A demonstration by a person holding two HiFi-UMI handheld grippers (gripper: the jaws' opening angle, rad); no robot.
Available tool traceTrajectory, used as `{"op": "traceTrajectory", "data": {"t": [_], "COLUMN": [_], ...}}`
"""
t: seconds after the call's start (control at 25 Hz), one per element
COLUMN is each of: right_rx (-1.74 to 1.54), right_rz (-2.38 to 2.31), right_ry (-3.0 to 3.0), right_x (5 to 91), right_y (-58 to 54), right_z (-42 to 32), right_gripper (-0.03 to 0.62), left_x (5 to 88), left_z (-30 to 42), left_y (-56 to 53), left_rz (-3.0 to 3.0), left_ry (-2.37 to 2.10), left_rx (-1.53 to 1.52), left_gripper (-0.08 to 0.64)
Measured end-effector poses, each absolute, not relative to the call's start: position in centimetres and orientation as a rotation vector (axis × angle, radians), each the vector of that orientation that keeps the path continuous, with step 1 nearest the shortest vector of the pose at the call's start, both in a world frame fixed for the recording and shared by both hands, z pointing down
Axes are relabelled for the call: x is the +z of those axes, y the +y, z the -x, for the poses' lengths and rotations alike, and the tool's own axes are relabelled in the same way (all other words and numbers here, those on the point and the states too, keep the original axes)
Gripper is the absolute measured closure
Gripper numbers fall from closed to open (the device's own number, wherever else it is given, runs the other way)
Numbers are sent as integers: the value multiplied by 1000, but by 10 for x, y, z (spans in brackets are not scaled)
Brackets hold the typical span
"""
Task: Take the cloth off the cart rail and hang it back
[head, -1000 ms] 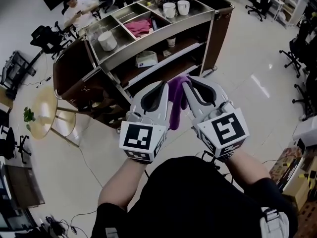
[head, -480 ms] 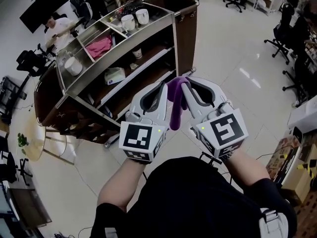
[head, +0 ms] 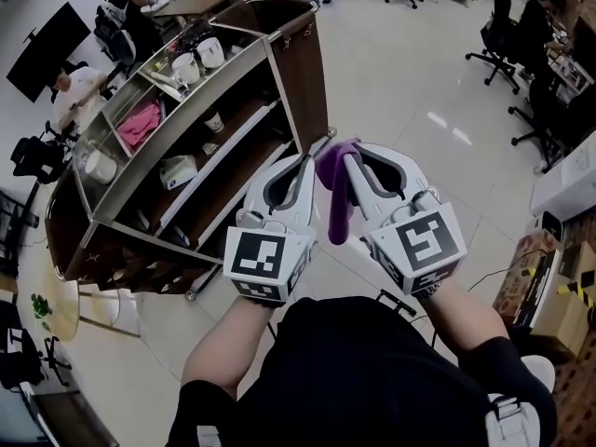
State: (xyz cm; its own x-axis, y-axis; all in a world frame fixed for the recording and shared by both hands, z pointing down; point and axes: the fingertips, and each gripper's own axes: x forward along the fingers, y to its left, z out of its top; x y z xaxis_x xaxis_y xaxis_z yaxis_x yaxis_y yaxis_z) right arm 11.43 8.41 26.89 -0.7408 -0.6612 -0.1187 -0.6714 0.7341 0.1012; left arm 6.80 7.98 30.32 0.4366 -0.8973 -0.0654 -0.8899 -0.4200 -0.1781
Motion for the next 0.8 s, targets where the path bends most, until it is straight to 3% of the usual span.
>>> {"op": "traceTrajectory", "data": {"t": [0.36,0.8], "right_rx": [211,95], "right_rz": [1193,1310], "right_ry": [2815,2855], "right_x": [277,286], "right_y": [39,-58], "right_z": [-138,-114], "right_gripper": [578,578], "left_x": [313,315], "left_z": [-94,-66], "left_y": [31,-72], "left_rz": [2548,2571], "left_ry": [1490,1461], "left_rx": [-54,-22], "left_gripper": [561,561]}}
